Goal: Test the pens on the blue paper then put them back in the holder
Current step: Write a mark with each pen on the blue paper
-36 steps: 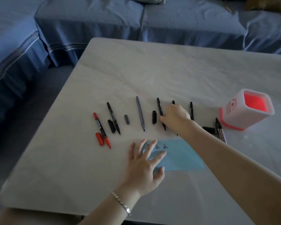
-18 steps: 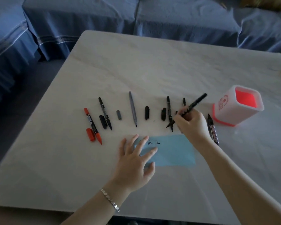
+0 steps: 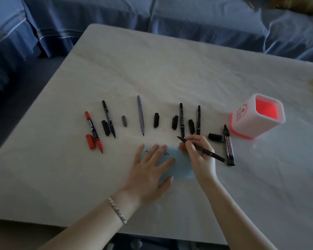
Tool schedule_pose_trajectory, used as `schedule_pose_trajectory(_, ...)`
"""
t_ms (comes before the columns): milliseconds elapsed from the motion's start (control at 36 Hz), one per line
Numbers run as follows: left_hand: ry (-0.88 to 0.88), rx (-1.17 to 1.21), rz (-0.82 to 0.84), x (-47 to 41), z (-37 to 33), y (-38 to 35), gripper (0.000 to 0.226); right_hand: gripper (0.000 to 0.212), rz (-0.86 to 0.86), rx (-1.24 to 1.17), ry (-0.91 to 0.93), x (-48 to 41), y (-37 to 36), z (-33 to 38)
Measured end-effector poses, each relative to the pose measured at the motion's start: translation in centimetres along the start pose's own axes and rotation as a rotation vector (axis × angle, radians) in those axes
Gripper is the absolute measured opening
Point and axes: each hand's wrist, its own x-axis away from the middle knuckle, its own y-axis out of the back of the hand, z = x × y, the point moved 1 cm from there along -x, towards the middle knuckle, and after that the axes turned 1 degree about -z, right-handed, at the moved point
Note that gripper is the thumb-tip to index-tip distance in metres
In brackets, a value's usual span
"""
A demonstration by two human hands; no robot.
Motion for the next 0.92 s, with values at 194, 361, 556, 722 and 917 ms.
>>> schedule_pose_trajectory(194,-0.010,-0.012,0.040,0.0,-0.2,-0.6,0.045,0.021,-0.049,0.009,0.047,-0.5,0.0,0.3)
schedule_pose_trajectory(361,-0.012,-0.007,0.017,0.0,-0.1,-0.7,0.044,0.015,0.030,0.063,0.065,-0.4,-0.8,0.0)
schedule_pose_trajectory(556,0.022,0.017,0.026,-0.2,-0.1,-0.9,0.044,0.033,-0.176,0.184,0.007,-0.9,-0.3,-1.4)
schedule_pose_trajectory(722,0.027,0.038,-0.004,-0.2,-0.1,-1.0,0.043,0.038,-0.302,0.292,0.036,-0.9,-0.6,-2.2)
schedule_pose_trajectory(917,0.032,0.042,-0.018,-0.2,-0.1,-1.1,0.042,0.037,-0.266,0.290,0.079,-0.7,-0.8,-2.3)
